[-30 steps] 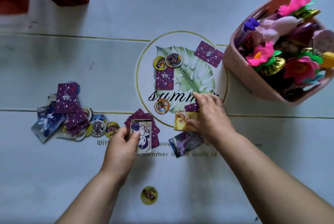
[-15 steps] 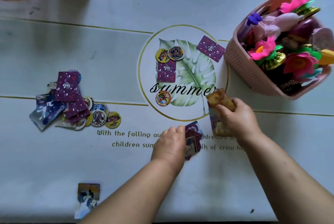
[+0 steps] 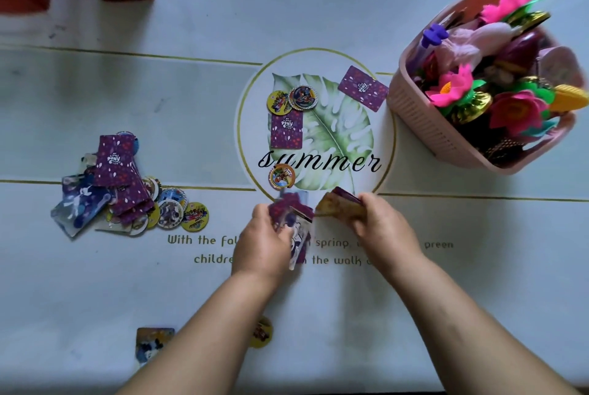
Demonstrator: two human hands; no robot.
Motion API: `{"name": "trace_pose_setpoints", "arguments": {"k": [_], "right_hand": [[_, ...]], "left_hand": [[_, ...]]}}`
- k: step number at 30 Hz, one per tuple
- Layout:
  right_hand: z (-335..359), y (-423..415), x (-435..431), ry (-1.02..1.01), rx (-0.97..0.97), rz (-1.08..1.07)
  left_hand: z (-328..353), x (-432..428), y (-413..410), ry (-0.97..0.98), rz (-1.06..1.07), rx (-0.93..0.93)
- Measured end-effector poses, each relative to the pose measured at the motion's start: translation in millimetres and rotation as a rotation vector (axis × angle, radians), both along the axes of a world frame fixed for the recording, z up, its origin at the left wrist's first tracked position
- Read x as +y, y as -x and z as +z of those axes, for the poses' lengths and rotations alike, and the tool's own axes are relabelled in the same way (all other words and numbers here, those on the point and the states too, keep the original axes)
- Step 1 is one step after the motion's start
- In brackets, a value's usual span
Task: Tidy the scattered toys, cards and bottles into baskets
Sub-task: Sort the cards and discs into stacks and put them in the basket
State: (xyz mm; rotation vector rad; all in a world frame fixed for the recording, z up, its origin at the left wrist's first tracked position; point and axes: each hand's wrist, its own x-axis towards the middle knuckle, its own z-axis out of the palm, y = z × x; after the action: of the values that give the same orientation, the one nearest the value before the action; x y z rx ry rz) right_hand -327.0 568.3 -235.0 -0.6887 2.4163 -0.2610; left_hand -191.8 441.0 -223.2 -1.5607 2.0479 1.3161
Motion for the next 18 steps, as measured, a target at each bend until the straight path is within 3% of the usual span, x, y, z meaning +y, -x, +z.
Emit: {"name": "trace_pose_setpoints", "arguments": {"k": [2,3,5,7,10,15,18], "right_hand": [[-1.3,-3.5,-1.2,-0.066,-0.042,-0.046],[1.5,-5.0,-2.5,-0.002,-0.111,-0.152],[7.8,-14.6,-12.6,0.228,-0.412,-0.431],[7.6,-29.7,-23.3,0.309,-0.614,-0.542],[9.2,-45.8,-40.9,0.231,-0.655,-0.443],[22.1,-33.5,-72.7,0.25,-0.596,-0.25],[26.9,-29.4,-93.2,0.196,-0.526,-0.135]], "left_hand": [[-3.1,-6.2,-9.0,-0.066,0.14,0.081],[-6.1,-7.2,-12.8,-0.109,0.205,0.119],[-7.6,-7.8,-16.6,-0.212,0.316,0.187],[-5.5,-2.9,-15.5,-0.374,0.416,0.278],[2.3,-2.5,-11.6,-0.545,0.502,0.425],[6.4,-36.2,-12.3,-0.422,0.527,0.512],[9.6,-46.7,-9.7,-0.483,0.569,0.547]]}}
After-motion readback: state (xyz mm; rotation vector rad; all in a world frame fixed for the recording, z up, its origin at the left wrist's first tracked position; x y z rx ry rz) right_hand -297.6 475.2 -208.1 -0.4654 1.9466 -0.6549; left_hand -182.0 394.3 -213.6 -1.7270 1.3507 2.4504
